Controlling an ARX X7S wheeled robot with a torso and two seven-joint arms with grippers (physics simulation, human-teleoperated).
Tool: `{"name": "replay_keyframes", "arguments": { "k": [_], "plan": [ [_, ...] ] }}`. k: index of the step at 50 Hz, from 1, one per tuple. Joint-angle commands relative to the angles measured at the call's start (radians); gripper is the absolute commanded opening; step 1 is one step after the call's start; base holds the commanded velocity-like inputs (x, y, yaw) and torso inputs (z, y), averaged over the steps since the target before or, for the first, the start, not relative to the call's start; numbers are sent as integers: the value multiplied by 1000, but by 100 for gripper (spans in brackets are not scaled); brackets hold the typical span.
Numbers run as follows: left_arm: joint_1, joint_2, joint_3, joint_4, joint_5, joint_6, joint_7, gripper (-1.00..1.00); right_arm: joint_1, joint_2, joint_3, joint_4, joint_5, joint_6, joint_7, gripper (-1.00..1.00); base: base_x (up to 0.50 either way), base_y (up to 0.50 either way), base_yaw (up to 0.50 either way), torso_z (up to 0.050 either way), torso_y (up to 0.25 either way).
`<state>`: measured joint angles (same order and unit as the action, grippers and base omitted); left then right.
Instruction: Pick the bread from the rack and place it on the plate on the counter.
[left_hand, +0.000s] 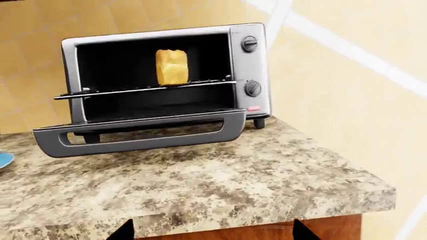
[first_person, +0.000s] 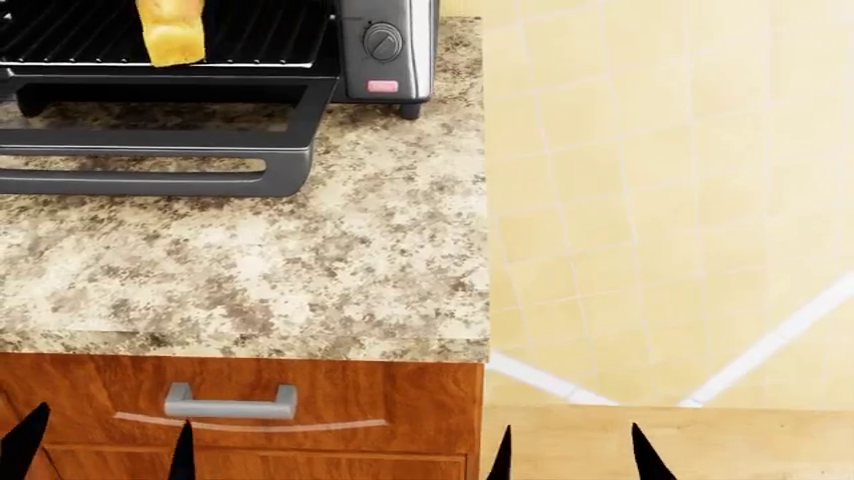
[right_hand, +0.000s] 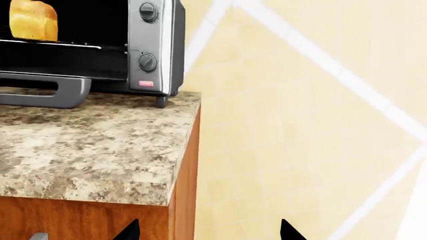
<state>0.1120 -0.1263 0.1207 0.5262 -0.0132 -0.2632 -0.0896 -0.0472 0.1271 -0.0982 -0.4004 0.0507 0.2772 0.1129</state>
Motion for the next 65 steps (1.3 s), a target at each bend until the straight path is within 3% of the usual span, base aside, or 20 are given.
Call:
{"name": "replay_keyframes", "arguments": {
  "k": [1,12,14,16,22,24,27,29,30,33,54,57,58,59,61,62,63,64,65],
  "plan": [
    [-18,-37,8,317,-3,-291,-1,100,41,47,-20,-268,-1,278,9,100,0,0,0,50,51],
    [-176,-73,21,521,35,-585,18,100,218,100,-29,-512,-6,638,-5,100,0,0,0,50,50],
    [-199,-24,13,521,127,-606,109,100,257,104,-26,-538,-1,692,-11,100,0,0,0,50,51],
    [-219,125,-14,521,366,-605,345,100,290,108,-27,-567,4,747,-16,100,0,0,0,50,50],
    [-316,126,-24,521,439,-677,418,100,452,143,-27,-646,35,955,-23,100,0,0,0,50,50],
    [-360,126,-23,521,474,-704,449,100,515,191,1,-646,152,996,48,100,0,0,0,50,51],
    [-455,126,-8,521,553,-771,524,100,590,316,55,-646,536,1015,330,100,0,0,0,50,51],
    [-490,126,-1,521,586,-795,551,100,624,358,68,-646,683,1024,437,100,0,0,0,50,51],
    [-556,126,23,521,655,-849,606,100,720,413,66,-646,833,1065,576,100,0,500,0,50,51],
    [-600,126,21,521,706,-863,647,100,773,433,91,-643,1056,1064,717,100,0,500,0,50,51],
    [-593,126,29,521,725,-863,660,100,828,467,30,-616,1142,1031,805,100,0,500,0,50,51],
    [-651,126,66,521,808,-920,722,100,870,464,37,-610,1209,1054,847,100,0,500,0,50,51],
    [-710,126,107,521,903,-981,792,100,887,462,37,-607,1234,1063,864,100,0,500,0,50,51],
    [-860,125,257,521,1053,-1131,942,100,904,460,36,-603,1258,1071,881,100,0,500,0,50,51],
    [-560,126,-3,521,753,-831,642,100,949,456,32,-595,1308,1087,922,100,0,500,0,50,51],
    [-710,126,147,521,903,-981,792,100,977,452,23,-595,1330,1097,941,100,0,238,0,50,51],
    [-560,126,9,521,753,-831,654,100,989,445,31,-587,1360,1087,953,100,0,0,0,50,51],
    [-569,126,14,521,723,-815,668,100,1013,444,20,-587,1383,1096,974,100,0,0,0,50,51],
    [-719,126,164,521,873,-965,818,100,1039,443,10,-586,1411,1105,998,100,0,0,0,50,49]
  ]
}}
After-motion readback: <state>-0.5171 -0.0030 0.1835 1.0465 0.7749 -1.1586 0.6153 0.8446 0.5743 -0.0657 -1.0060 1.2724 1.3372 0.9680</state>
